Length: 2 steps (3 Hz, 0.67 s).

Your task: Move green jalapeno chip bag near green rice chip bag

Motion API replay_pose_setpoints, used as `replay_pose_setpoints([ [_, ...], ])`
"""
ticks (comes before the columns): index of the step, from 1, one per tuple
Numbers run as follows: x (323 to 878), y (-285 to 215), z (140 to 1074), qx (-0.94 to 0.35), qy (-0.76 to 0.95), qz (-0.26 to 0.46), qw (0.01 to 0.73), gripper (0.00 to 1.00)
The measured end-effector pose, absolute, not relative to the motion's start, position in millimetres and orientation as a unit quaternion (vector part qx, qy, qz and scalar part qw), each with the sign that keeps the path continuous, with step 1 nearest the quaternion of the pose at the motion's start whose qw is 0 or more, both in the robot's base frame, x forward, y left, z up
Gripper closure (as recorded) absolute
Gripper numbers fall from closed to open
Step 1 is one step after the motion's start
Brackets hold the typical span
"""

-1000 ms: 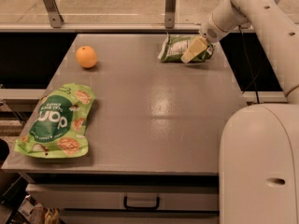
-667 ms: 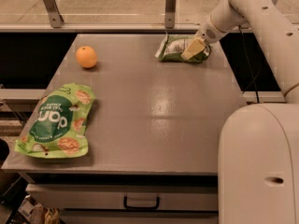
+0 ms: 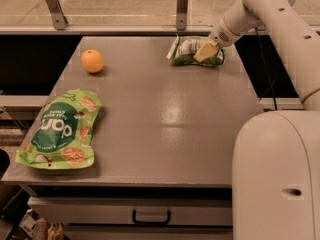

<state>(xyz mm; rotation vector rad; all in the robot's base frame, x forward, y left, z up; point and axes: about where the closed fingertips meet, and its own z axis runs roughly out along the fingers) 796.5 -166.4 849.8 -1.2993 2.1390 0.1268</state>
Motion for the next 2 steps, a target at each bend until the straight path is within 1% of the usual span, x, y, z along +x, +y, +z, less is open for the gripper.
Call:
replay_pose_setpoints([
  [1,796.5,-166.3,852.6,-0.493,0.811,0.048,0.312,1.0],
  [2,796.4,-166.1,853.2,-0.493,0.811,0.048,0.312,1.0],
])
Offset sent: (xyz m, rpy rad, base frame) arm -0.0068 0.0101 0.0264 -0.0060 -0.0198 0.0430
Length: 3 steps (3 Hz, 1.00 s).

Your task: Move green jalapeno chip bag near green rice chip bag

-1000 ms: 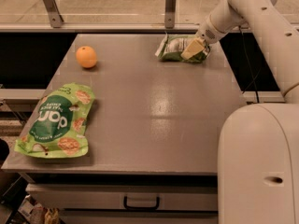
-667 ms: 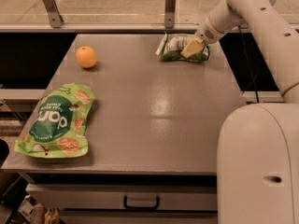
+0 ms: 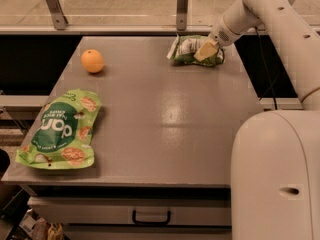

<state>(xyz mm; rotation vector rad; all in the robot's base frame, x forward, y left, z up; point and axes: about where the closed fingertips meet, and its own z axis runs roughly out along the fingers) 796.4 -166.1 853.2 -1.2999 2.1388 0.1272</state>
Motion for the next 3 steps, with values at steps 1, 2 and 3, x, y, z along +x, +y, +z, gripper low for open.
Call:
replay_pose_setpoints([
  [1,796,-166,854,-0.493,0.811,0.048,0.312,1.0],
  [2,773,-166,888,-0.499,0.806,0.032,0.315,1.0],
  [3,726,-160,935,-0.512,0.796,0.011,0.323,1.0],
])
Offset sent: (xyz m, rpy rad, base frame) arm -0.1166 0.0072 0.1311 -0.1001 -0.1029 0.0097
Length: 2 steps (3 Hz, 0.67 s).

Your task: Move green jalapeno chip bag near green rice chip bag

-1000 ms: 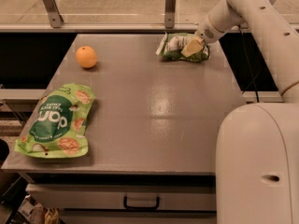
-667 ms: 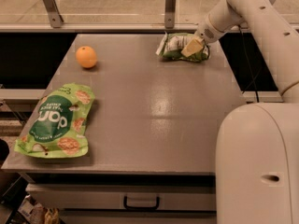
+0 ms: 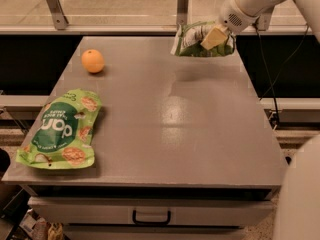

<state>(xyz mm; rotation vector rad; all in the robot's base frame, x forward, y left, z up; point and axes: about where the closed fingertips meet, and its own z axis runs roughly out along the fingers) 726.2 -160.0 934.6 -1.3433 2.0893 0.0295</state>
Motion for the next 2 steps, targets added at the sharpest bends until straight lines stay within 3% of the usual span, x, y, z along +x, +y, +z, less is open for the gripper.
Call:
replay_pose_setpoints([
  [2,649,-134,977,-0.554,0.767,0.021,0.324,1.0],
])
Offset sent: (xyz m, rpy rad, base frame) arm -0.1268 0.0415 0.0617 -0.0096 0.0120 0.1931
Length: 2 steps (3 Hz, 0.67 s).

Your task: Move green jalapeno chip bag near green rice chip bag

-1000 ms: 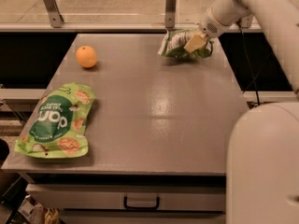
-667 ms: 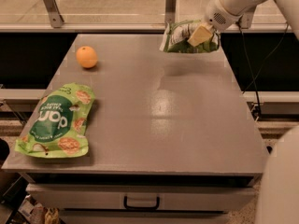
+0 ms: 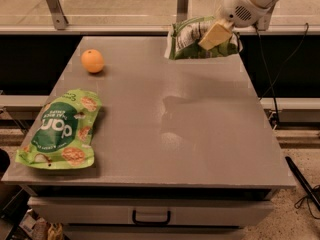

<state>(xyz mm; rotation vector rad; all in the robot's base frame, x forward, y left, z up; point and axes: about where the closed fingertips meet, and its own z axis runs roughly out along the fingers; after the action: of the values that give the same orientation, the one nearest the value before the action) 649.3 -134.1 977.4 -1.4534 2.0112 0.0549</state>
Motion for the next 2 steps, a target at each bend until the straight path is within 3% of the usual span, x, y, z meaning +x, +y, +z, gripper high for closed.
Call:
replay_pose_setpoints([
  [2,567,-105,976,-0.589,0.747,0.049,0.306,1.0],
])
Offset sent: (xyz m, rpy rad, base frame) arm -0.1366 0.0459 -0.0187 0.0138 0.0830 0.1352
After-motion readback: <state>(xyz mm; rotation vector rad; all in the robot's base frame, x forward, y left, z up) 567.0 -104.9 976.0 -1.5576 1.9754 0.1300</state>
